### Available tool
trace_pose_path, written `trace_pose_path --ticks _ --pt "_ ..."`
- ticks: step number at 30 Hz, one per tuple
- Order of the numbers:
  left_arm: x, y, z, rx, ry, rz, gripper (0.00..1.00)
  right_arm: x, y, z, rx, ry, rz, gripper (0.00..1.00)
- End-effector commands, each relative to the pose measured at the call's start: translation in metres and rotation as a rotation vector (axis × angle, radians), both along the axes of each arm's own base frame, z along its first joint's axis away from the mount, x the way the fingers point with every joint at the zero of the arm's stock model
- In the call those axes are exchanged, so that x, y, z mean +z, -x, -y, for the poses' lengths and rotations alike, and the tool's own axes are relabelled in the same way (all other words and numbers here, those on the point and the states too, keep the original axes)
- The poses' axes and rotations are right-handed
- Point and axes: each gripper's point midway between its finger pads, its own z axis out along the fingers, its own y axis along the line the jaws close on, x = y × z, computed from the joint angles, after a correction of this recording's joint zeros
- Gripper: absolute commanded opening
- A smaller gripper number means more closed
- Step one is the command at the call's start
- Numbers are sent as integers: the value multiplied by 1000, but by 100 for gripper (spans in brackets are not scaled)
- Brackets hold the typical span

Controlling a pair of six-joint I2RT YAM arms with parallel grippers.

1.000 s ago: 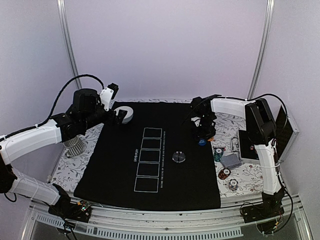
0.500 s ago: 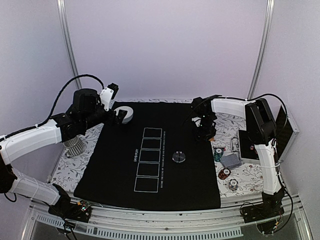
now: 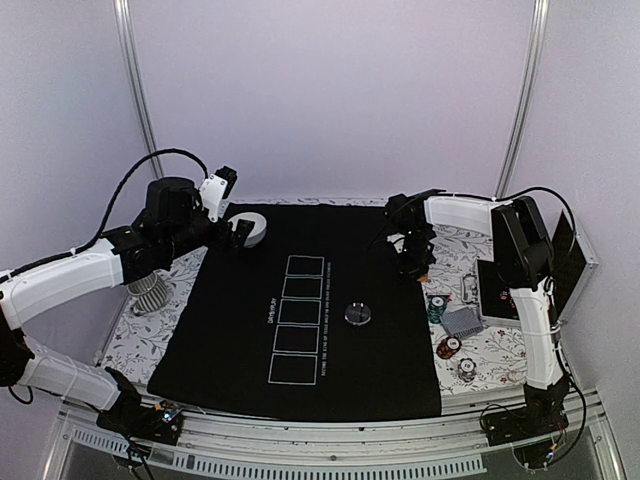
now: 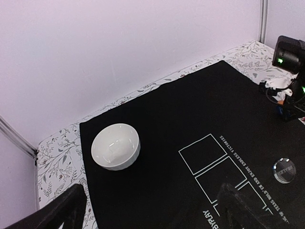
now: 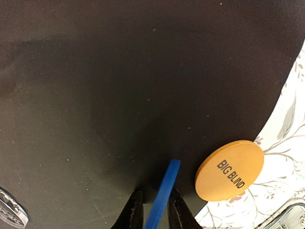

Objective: Distribute texas hold em gaming equipment
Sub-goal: Pick up the small blind button from the poker table mat, then pass from the right arm to the left

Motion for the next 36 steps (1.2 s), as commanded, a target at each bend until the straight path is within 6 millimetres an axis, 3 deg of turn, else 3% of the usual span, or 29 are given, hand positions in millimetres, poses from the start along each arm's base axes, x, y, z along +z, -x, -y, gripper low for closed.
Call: trace_pose_path --ticks 1,8,13,18,20,23,28,32,36 --pt "-2 0 -2 1 -4 -1 98 14 -1 13 -14 46 21 20" --pt "-4 -1 -2 1 -5 -3 98 38 -5 15 -21 43 69 6" --pt "-4 0 0 -10 -2 -5 98 58 -1 8 13 -13 83 3" --pt "1 9 16 -113 36 -2 98 101 10 -22 141 -190 121 3" --pt "5 21 31 -225 70 7 98 123 24 -45 235 -296 132 3" --pt "13 52 63 -476 136 4 97 158 65 -98 434 -503 126 3" --pt "21 138 105 -1016 272 -44 94 209 175 -199 877 -844 72 3" --pt "23 180 111 -1255 341 -107 90 231 215 -236 1048 -954 72 2" --pt "27 186 110 -1281 343 -101 84 247 225 -248 1109 -1025 105 2"
